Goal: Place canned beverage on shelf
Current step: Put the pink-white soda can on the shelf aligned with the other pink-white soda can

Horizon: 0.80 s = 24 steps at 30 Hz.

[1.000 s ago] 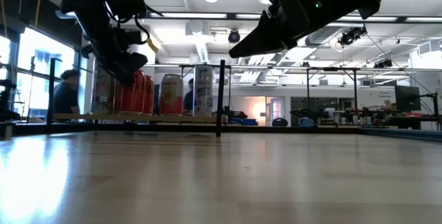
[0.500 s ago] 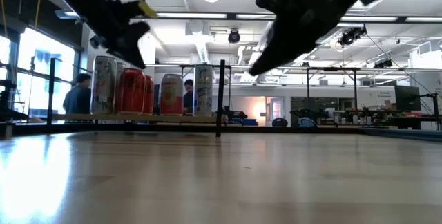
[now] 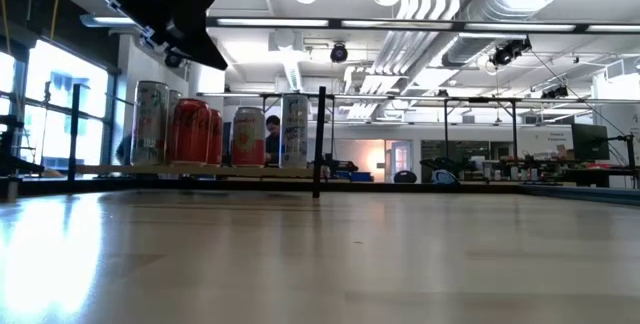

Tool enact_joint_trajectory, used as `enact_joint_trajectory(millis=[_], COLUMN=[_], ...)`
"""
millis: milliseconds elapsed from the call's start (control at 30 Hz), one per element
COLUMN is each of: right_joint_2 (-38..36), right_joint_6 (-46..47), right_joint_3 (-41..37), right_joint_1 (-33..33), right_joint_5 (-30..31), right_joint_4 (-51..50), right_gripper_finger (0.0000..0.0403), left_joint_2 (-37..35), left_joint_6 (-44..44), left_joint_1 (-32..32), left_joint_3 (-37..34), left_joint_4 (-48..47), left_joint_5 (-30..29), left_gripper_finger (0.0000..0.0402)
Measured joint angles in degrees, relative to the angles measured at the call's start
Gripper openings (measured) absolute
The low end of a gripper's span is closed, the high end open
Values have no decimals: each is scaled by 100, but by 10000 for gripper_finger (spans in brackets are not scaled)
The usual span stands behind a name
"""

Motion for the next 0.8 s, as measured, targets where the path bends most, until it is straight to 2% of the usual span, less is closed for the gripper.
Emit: enact_joint_trajectory(millis=[167,267,367,500,800], right_joint_2=[-2,-4,-4,0,0], right_joint_6=[2555,3928,4755,5299,5799], right_joint_3=[481,399,102,-272,-1198], right_joint_1=[811,1188,1529,1866,2162], right_joint_5=[-245,-415,-710,-732,-637], right_joint_4=[-685,-722,-550,-47,1211], right_gripper_finger=[156,232,288,313,316], left_joint_2=[0,0,0,0,0], left_joint_6=[-5,-18,-142,-186,-331], left_joint_1=[0,-4,-55,-137,-294], left_joint_3=[0,0,0,0,0], left_joint_4=[-37,-69,-200,-206,-150], left_joint_5=[-54,-48,-44,-39,-39], left_gripper_finger=[0,0,0,0,0])
